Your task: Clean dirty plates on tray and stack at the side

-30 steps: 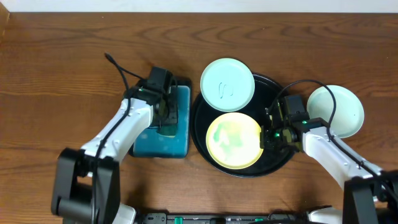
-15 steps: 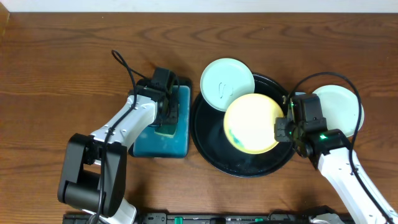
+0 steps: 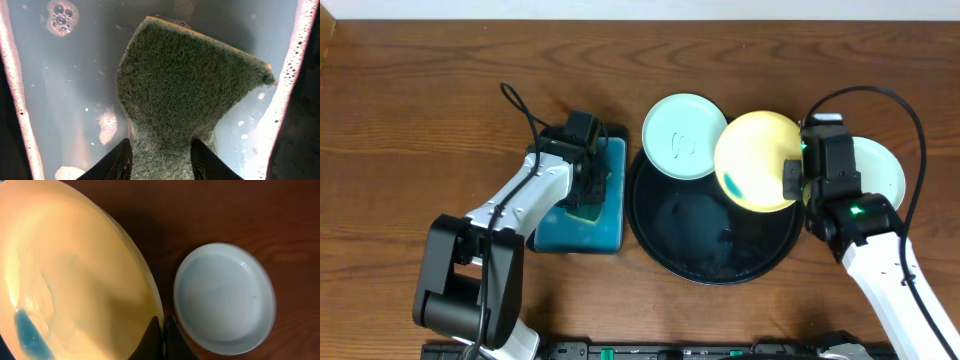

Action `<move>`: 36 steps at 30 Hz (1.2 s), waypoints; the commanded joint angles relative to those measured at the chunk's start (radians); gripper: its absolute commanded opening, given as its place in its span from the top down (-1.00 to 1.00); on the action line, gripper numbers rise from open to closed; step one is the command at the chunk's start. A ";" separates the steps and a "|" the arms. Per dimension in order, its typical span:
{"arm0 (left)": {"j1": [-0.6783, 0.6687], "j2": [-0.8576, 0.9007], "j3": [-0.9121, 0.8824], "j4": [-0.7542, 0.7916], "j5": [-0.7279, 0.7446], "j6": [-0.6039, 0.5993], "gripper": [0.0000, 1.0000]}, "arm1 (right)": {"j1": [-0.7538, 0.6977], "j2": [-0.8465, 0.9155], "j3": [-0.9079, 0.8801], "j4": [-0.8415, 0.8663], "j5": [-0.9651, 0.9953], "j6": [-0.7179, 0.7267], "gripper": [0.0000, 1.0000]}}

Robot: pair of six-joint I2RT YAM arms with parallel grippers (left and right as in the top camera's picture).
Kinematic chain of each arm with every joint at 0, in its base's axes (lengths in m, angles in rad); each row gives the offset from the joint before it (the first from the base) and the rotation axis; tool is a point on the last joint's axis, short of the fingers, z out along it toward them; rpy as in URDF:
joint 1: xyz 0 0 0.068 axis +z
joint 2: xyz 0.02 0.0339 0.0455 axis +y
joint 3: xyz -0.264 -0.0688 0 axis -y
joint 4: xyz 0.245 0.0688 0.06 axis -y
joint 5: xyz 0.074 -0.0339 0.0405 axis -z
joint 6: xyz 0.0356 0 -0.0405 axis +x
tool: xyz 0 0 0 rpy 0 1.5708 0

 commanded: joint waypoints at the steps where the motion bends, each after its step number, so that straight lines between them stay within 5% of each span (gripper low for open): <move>1: 0.005 0.002 -0.007 -0.010 0.033 0.006 0.21 | 0.027 -0.014 0.033 0.004 0.108 -0.080 0.98; 13: 0.005 0.002 -0.007 -0.011 0.033 0.006 0.20 | 0.260 -0.014 0.033 0.063 0.443 -0.314 0.98; 25: 0.005 0.002 -0.007 -0.011 0.033 0.006 0.19 | 0.459 -0.013 0.033 0.088 0.552 -0.557 0.98; 36: 0.005 0.002 -0.007 -0.012 0.033 0.006 0.19 | 0.504 -0.013 0.033 0.148 0.663 -0.583 0.98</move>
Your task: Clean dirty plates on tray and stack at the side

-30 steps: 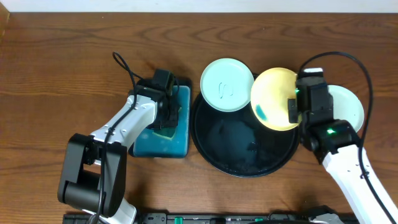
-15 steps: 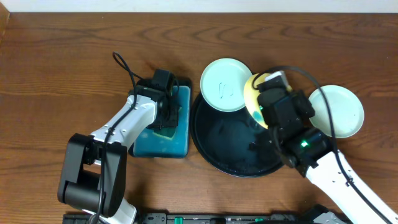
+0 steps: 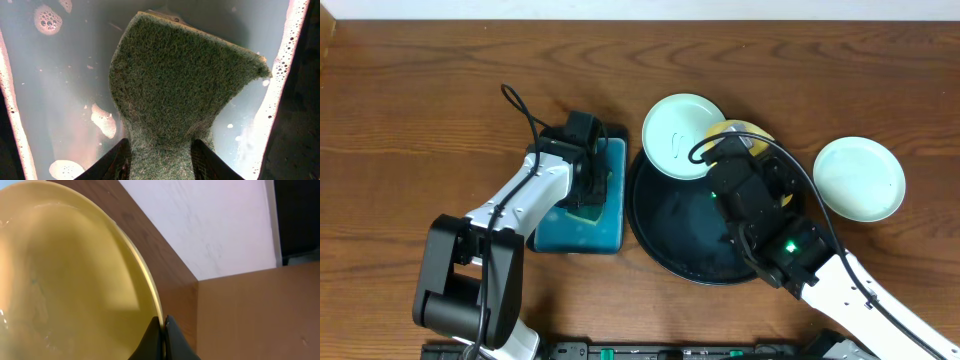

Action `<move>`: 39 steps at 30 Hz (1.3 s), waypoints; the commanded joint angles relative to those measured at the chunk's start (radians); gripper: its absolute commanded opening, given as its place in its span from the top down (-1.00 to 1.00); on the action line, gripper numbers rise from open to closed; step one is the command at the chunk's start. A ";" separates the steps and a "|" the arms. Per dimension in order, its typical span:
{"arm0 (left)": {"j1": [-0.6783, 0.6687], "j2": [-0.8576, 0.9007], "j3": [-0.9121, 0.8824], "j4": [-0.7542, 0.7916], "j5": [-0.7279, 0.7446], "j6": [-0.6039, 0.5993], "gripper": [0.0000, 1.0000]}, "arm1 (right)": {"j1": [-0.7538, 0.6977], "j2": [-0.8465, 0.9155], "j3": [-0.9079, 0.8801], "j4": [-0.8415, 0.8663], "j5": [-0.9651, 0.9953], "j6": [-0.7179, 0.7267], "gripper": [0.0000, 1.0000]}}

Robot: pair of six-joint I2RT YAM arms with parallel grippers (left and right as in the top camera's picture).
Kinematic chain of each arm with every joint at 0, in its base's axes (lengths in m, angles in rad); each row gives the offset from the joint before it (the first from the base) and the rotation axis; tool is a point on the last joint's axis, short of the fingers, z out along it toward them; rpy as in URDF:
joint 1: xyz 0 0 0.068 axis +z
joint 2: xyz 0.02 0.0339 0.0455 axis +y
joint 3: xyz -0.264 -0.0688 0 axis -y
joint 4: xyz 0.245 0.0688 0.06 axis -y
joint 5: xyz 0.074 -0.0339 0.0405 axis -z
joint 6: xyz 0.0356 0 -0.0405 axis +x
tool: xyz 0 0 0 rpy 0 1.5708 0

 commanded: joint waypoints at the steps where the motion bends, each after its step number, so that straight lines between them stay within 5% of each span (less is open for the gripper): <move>1: 0.004 0.002 -0.008 -0.008 0.010 0.006 0.20 | 0.007 -0.012 0.023 0.006 0.047 -0.014 0.98; 11: 0.004 0.002 -0.075 0.058 0.010 0.006 0.35 | 0.007 -0.012 0.023 0.006 0.047 -0.014 0.98; 15: 0.004 0.002 -0.138 0.122 0.010 0.006 0.54 | 0.007 -0.012 0.023 0.006 0.047 -0.014 0.98; 17: 0.004 0.002 -0.168 0.150 0.010 0.006 0.85 | 0.007 -0.012 0.023 0.006 0.047 -0.014 0.98; 39: 0.031 -0.174 -0.114 0.107 0.009 0.006 0.85 | 0.007 -0.012 0.023 0.006 0.047 -0.014 0.98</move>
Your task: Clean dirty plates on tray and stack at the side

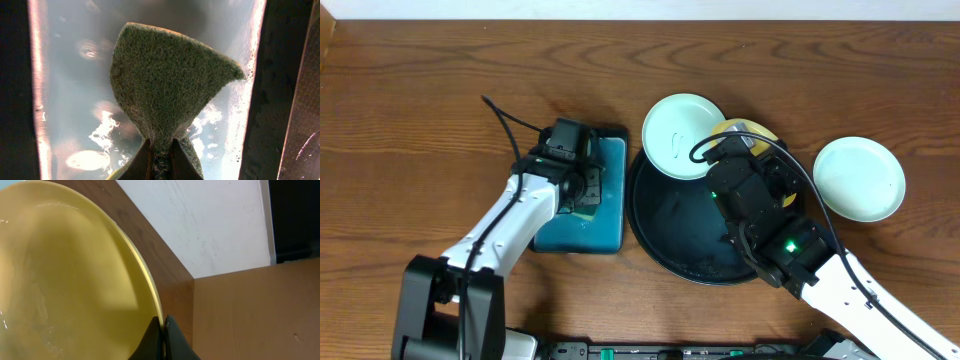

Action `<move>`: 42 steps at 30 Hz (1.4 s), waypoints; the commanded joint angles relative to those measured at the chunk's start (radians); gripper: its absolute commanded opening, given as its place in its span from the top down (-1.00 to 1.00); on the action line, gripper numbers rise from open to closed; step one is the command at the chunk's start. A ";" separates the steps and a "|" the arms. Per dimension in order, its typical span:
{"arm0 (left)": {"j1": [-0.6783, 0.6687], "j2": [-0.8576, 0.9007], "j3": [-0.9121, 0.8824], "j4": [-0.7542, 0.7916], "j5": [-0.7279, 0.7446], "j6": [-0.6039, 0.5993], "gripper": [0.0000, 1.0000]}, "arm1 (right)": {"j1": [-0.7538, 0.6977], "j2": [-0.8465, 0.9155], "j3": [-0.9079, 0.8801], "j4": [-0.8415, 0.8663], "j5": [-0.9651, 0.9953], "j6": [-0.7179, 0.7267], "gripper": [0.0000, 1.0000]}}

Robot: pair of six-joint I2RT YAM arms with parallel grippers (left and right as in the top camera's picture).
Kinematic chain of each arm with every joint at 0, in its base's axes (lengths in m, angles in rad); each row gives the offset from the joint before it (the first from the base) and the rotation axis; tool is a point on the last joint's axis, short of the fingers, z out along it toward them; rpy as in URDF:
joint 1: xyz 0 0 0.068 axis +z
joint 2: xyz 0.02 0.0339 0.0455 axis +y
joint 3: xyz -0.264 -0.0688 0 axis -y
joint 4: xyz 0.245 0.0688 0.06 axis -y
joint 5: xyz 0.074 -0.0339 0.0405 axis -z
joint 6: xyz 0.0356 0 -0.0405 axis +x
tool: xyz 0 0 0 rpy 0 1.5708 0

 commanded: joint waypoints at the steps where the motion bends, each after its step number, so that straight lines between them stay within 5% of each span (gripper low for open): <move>1: 0.010 -0.009 -0.005 -0.002 -0.002 0.006 0.83 | 0.007 -0.012 0.023 0.006 0.027 -0.007 0.98; 7: 0.010 -0.007 -0.030 0.011 -0.002 0.006 0.25 | 0.007 -0.012 0.023 0.006 0.027 -0.006 0.98; 15: 0.009 0.007 -0.051 0.048 -0.001 0.002 0.21 | 0.007 -0.012 0.023 0.006 0.027 -0.007 0.98; 25: 0.008 0.122 -0.051 0.084 0.029 -0.010 0.25 | 0.007 -0.012 0.023 0.006 0.027 -0.007 0.98; 28: 0.008 0.178 -0.051 0.084 0.029 -0.010 0.49 | 0.007 -0.012 0.023 0.006 0.027 -0.007 0.98; 30: 0.008 0.208 -0.051 0.084 0.029 -0.010 0.84 | 0.007 -0.012 0.023 0.006 0.027 -0.007 0.98; 42: 0.010 0.093 -0.005 0.040 0.029 -0.009 0.86 | 0.007 -0.013 0.023 0.011 0.028 -0.007 0.98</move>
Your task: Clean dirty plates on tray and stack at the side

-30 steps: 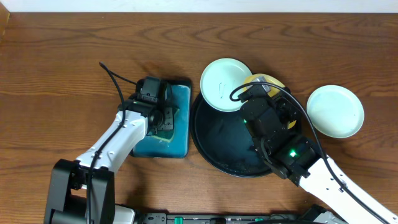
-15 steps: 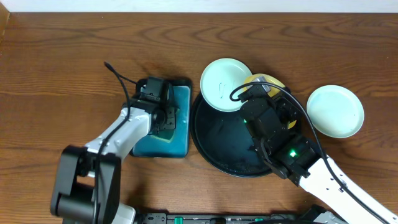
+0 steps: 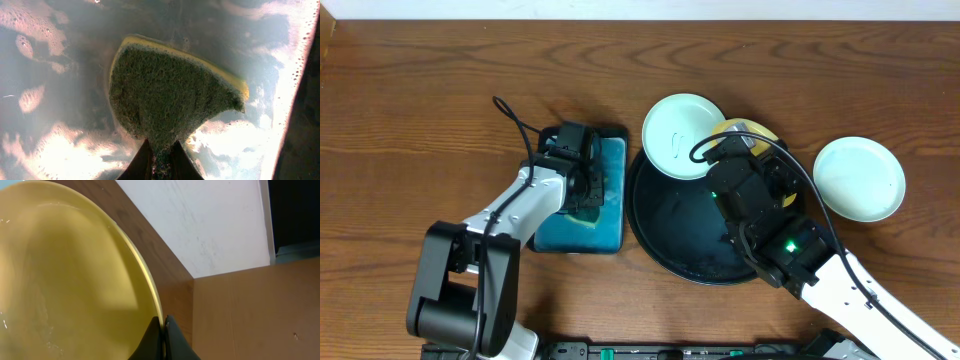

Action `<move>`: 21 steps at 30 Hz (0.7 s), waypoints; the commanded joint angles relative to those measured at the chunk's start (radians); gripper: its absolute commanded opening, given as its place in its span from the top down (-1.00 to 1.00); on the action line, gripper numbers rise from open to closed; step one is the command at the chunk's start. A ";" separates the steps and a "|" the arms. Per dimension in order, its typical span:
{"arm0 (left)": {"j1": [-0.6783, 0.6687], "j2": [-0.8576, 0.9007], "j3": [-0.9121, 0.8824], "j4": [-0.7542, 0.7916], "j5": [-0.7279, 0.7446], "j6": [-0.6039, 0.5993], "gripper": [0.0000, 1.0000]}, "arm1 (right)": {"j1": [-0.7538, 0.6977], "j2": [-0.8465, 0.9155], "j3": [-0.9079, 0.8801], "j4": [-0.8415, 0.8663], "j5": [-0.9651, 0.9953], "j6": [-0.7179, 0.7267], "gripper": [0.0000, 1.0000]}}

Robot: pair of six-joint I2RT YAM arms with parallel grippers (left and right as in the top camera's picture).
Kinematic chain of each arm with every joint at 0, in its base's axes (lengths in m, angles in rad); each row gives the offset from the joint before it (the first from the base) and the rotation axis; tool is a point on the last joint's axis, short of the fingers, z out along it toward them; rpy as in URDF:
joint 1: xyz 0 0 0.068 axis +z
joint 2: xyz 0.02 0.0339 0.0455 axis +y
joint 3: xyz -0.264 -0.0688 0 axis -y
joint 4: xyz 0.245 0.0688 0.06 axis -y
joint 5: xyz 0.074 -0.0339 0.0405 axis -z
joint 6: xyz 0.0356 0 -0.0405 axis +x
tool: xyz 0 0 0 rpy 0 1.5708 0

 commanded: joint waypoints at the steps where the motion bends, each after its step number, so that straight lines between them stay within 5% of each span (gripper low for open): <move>1: 0.005 -0.050 0.005 -0.026 0.003 -0.001 0.85 | 0.007 -0.013 0.023 0.018 0.030 -0.008 0.98; 14: 0.005 -0.136 0.001 -0.057 0.002 -0.001 0.85 | 0.007 -0.013 0.023 0.305 0.128 -0.223 0.98; 21: 0.005 -0.136 -0.001 -0.057 0.003 -0.002 0.85 | -0.037 -0.013 0.023 0.260 0.119 0.025 0.98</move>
